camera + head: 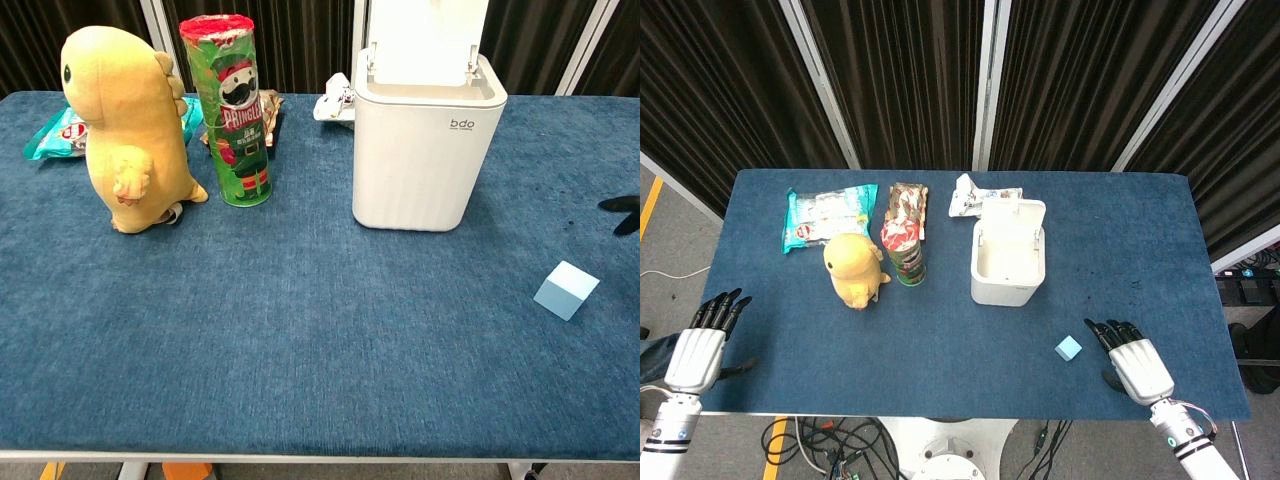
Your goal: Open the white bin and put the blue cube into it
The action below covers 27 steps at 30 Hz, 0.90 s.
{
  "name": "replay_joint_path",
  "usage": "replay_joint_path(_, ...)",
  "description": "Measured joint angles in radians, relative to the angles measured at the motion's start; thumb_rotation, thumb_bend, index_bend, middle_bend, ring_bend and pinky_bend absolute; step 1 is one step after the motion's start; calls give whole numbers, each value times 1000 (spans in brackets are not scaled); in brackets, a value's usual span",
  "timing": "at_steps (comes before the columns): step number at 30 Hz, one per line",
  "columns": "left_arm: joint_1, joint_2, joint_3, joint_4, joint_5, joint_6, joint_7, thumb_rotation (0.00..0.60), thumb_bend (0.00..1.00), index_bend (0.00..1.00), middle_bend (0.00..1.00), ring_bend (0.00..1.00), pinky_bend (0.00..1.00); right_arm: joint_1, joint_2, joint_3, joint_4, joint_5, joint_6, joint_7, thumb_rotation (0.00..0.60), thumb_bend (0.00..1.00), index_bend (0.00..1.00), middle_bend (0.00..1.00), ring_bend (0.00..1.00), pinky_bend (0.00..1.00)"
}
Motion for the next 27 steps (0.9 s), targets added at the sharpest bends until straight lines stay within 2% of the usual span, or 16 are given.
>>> replay_joint_path(10, 0, -8, 2, 19, 2, -2, -17, 600, 39, 101, 34, 0, 111, 58, -65, 46, 17, 59, -103, -69, 600, 187, 113, 273, 219, 335)
replay_joint_path(22, 4, -11, 2, 33, 2, 2, -35, 600, 39, 101, 34, 0, 111, 87, -103, 69, 25, 96, -138, -116, 600, 271, 568, 512, 488, 583)
replay_joint_path(27, 3, -11, 2, 35, 5, 4, -37, 600, 39, 101, 34, 0, 111, 84, -103, 73, 22, 91, -117, -119, 600, 301, 690, 573, 547, 631)
